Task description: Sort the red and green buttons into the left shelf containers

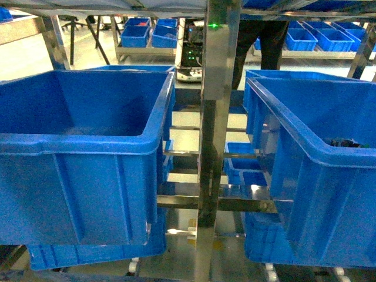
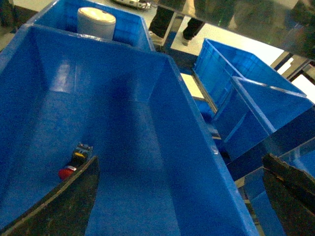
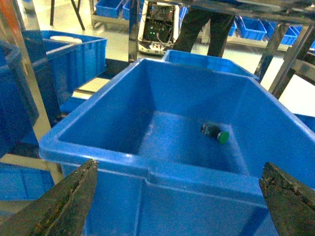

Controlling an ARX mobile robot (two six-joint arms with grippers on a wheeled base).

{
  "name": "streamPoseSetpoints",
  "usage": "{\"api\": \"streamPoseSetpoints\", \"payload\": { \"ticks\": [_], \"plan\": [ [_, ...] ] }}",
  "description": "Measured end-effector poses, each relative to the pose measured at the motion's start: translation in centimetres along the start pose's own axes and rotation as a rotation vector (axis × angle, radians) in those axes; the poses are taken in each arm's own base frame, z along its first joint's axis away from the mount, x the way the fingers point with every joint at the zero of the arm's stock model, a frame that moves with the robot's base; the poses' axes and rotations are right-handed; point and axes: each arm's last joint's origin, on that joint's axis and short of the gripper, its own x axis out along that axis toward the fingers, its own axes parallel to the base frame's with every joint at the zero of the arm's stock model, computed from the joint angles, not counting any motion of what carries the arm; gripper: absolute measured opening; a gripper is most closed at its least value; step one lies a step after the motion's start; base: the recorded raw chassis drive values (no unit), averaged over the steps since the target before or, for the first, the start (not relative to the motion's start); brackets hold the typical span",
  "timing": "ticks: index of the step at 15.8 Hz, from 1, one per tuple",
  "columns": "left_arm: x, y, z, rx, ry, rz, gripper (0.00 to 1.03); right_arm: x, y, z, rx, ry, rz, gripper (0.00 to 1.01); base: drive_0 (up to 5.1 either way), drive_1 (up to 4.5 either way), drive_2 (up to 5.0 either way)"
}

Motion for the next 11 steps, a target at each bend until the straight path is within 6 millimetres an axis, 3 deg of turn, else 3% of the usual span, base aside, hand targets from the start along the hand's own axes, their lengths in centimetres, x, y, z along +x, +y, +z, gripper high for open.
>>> {"api": "streamPoseSetpoints", "payload": {
  "ticks": [4, 6, 11],
  "plan": [
    [-4.6, -2.8, 0.1, 0.0, -0.147, -0.007, 0.98, -1.7, -0.3, -1.6, 0.006, 0.055, 0.007, 0.98, 0.0, 0.0, 0.0],
    [-6.4, -3.4, -1.1, -0.016, -0.16, 0.016, 0.98, -2.6, -0.4, -2.4, 0.01, 0.085, 0.004, 0.98, 0.0, 0.0, 0.0],
    [-8.1, -3.8, -1.2, -0.025, -0.23, 0.044, 0.98, -3.3, -0.3, -2.6, -0.009, 0.076, 0.033, 0.98, 0.0, 0.0, 0.0]
  ]
}}
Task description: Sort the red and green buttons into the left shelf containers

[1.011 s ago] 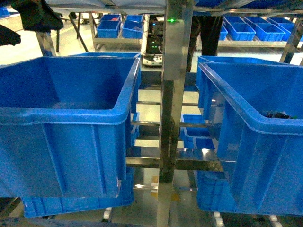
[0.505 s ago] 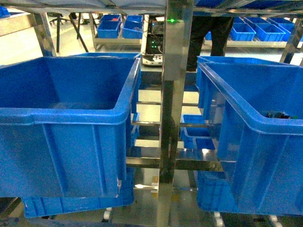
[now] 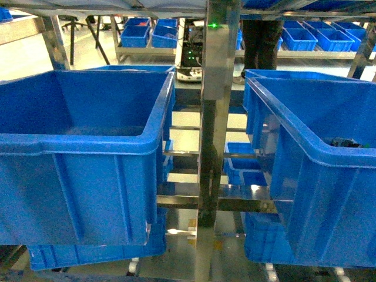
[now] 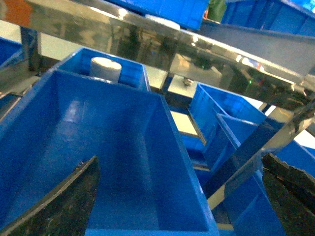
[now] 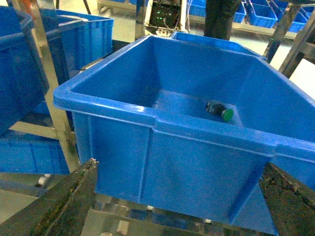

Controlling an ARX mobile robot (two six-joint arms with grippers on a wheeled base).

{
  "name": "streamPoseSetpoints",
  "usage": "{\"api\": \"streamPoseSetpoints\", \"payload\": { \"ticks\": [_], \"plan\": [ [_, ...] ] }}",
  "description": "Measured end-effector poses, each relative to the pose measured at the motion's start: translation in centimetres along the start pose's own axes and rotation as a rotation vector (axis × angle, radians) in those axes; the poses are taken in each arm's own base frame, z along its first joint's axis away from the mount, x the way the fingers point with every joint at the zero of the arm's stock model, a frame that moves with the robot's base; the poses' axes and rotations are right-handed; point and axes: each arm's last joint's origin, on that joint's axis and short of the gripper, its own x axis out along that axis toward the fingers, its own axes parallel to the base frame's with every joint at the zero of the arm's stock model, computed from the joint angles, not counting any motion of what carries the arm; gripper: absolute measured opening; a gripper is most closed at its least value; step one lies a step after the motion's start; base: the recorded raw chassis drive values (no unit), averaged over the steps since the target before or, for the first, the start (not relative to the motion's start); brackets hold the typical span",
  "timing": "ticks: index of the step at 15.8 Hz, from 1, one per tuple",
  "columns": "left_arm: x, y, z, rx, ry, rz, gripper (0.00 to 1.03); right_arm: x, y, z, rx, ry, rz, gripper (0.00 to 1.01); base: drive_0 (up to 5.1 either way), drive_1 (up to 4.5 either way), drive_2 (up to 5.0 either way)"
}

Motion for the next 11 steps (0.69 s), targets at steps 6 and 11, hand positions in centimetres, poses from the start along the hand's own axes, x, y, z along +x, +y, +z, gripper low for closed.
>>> {"api": "streamPoseSetpoints", "payload": {
  "ticks": [6, 11],
  "plan": [
    [-1.5, 2.3, -3.1, 0.229, -0.181, 0.073, 0.66, -0.3, 1.1, -0.6, 0.078, -0.188, -0.109, 0.61, 0.0, 0.0, 0.0],
    [-2.7, 4.5, -9.9, 0.323, -0.155, 0.085, 0.01, -0.8, 1.2, -1.6, 0.103, -0.204, -0.12, 0.02, 0.0, 0.0, 0.0]
  ]
}}
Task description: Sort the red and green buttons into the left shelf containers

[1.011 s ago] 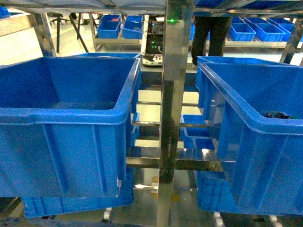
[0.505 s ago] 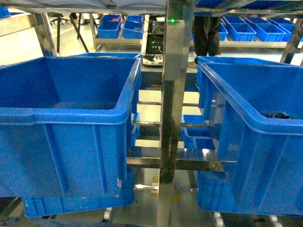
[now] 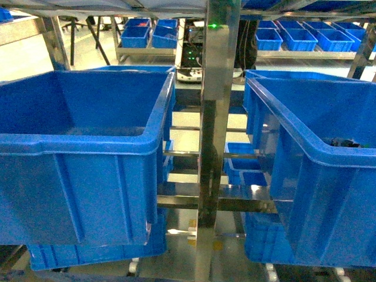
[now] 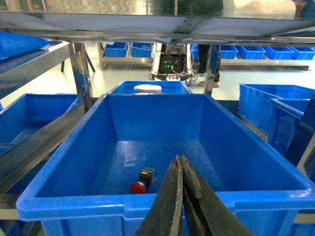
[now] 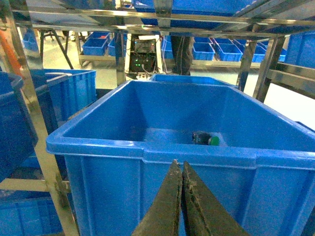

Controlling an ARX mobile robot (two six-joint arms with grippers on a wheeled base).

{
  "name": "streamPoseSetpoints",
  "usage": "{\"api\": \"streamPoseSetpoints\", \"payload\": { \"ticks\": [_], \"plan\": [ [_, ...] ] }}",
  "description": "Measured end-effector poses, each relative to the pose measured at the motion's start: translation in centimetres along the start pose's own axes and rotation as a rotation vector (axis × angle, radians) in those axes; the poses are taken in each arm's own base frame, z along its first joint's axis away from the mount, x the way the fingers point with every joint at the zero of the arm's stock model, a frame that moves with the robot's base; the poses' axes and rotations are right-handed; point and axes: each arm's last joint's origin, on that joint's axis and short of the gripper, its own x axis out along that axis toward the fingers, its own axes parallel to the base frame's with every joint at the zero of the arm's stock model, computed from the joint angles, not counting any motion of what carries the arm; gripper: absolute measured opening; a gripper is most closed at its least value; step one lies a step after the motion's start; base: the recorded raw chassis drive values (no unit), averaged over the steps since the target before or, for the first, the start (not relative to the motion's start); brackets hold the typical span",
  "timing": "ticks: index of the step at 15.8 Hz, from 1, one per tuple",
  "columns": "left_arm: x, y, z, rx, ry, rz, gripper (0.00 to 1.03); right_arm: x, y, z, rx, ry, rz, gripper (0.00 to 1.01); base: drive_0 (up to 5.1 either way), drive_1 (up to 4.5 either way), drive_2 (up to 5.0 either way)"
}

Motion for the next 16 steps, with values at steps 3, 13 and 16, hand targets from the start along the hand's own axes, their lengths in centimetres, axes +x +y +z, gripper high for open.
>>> {"api": "streamPoseSetpoints", "payload": {
  "ticks": [3, 13, 16],
  "plan": [
    [-0.7, 0.0, -1.7, 0.002, 0.003, 0.002, 0.02, -0.3, 0.0, 0.0, 0.001, 0.0, 0.0, 0.02, 0.0, 0.0, 0.0],
    [-2.4, 0.1, -4.7, 0.002, 0.001, 0.002, 0.02, -1.3, 0.0, -0.3, 0.001, 0.008, 0.0, 0.02, 0.0, 0.0, 0.0],
    [-2.8, 0.1, -5.2, 0.002, 0.001, 0.002, 0.02, -1.3, 0.0, -0.3, 0.001, 0.008, 0.0, 0.02, 0.0, 0.0, 0.0]
  ]
}}
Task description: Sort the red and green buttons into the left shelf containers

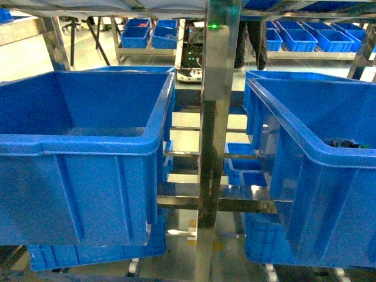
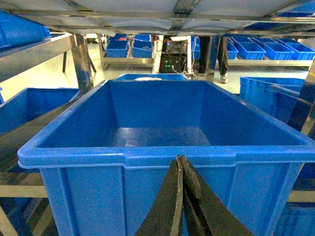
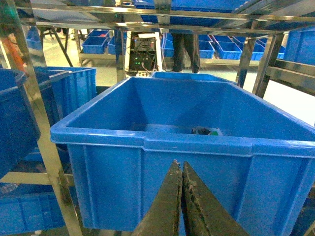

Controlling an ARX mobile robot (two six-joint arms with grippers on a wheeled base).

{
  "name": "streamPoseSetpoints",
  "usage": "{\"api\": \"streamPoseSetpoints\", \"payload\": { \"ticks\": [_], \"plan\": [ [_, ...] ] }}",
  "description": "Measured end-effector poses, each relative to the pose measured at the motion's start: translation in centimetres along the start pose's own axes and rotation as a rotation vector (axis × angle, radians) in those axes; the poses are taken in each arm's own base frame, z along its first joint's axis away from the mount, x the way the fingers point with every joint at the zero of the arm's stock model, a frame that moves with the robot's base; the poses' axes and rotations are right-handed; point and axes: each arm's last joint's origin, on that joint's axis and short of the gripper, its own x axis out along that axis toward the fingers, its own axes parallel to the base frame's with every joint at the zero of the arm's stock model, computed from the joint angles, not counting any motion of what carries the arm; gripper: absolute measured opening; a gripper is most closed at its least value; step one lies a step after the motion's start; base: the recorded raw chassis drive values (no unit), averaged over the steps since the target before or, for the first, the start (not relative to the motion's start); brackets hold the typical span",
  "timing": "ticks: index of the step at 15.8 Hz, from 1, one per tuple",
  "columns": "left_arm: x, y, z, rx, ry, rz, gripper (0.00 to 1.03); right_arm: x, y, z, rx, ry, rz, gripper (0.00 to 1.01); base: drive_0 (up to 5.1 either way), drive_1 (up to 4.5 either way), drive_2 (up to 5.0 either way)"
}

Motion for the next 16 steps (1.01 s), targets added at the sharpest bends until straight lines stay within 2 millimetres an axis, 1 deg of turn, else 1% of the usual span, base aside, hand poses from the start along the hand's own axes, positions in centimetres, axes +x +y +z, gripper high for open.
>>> {"api": "streamPoseSetpoints", "payload": {
  "ticks": [2, 3, 6, 7, 8, 9, 10, 16],
  "plan": [
    [-0.2, 0.0, -0.3, 0.0, -0.021, 0.0, 0.02, 0.0, 0.0, 0.0, 0.0, 0.0, 0.0, 0.02, 0.0, 0.0, 0.0],
    [-0.3, 0.0, -0.7, 0.0, -0.008, -0.004, 0.02, 0.0, 0.0, 0.0, 0.0, 0.0, 0.0, 0.02, 0.0, 0.0, 0.0],
    [-0.3, 0.0, -0.6, 0.0, -0.014, 0.005, 0.02, 0.0, 0.0, 0.0, 0.0, 0.0, 0.0, 0.02, 0.0, 0.0, 0.0],
    [-0.9, 0.0, -1.0, 0.0, 0.018, 0.0, 0.02, 0.0, 0.0, 0.0, 0.0, 0.0, 0.0, 0.02, 0.0, 0.0, 0.0],
    [-1.4, 0.0, -1.1, 0.0, 0.008, 0.004, 0.02, 0.0, 0.0, 0.0, 0.0, 0.0, -0.001, 0.02, 0.0, 0.0, 0.0],
    [-1.4, 0.0, -0.7, 0.001, -0.019, 0.003, 0.02, 0.0, 0.0, 0.0, 0.0, -0.001, 0.0, 0.02, 0.0, 0.0, 0.0],
    [-1.4, 0.0, -1.1, 0.001, 0.008, 0.005, 0.02, 0.0, 0.0, 0.0, 0.0, 0.0, -0.001, 0.02, 0.0, 0.0, 0.0],
    [-1.4, 0.0, -1.0, 0.002, -0.003, 0.001, 0.02, 0.0, 0.0, 0.0, 0.0, 0.0, 0.0, 0.02, 0.0, 0.0, 0.0]
  ]
}}
